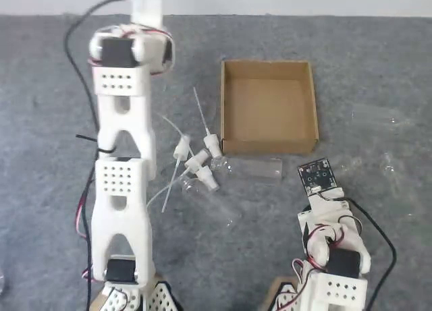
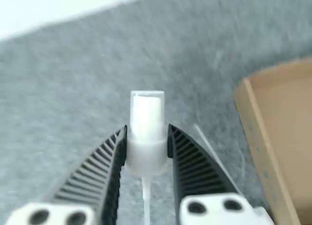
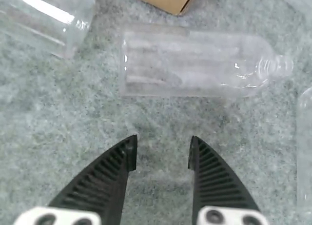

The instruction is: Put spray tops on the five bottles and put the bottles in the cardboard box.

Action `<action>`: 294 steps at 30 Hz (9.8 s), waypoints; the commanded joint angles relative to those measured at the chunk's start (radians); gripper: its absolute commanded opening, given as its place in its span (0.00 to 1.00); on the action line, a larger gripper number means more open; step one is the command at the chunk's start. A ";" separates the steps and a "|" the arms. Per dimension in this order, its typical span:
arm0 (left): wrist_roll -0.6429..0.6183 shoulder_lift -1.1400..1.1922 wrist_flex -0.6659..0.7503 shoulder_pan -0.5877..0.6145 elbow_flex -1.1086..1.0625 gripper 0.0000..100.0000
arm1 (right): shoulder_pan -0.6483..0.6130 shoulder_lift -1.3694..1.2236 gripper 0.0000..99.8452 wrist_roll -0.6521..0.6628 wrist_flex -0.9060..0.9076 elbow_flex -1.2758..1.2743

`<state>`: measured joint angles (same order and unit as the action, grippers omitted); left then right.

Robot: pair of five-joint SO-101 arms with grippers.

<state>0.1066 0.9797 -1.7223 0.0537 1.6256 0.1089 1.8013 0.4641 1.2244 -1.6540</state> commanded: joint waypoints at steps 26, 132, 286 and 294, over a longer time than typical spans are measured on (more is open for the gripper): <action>-0.104 -1.570 0.333 -0.127 -2.078 0.01 | 0.074 0.012 0.14 0.132 -0.004 0.071; -0.104 -1.783 0.615 -0.186 -2.572 0.01 | 0.527 -1.678 0.04 0.342 0.208 1.699; -0.055 -1.783 0.736 -0.184 -2.660 0.01 | 0.329 -0.954 0.16 1.025 0.137 1.043; -0.055 -1.783 0.736 -0.184 -2.660 0.01 | 0.384 -1.135 0.28 1.304 0.128 1.125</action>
<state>0.0422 -0.7787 -1.0058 -0.1381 -1.0395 0.4557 0.7027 1.5888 1.3732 -0.6015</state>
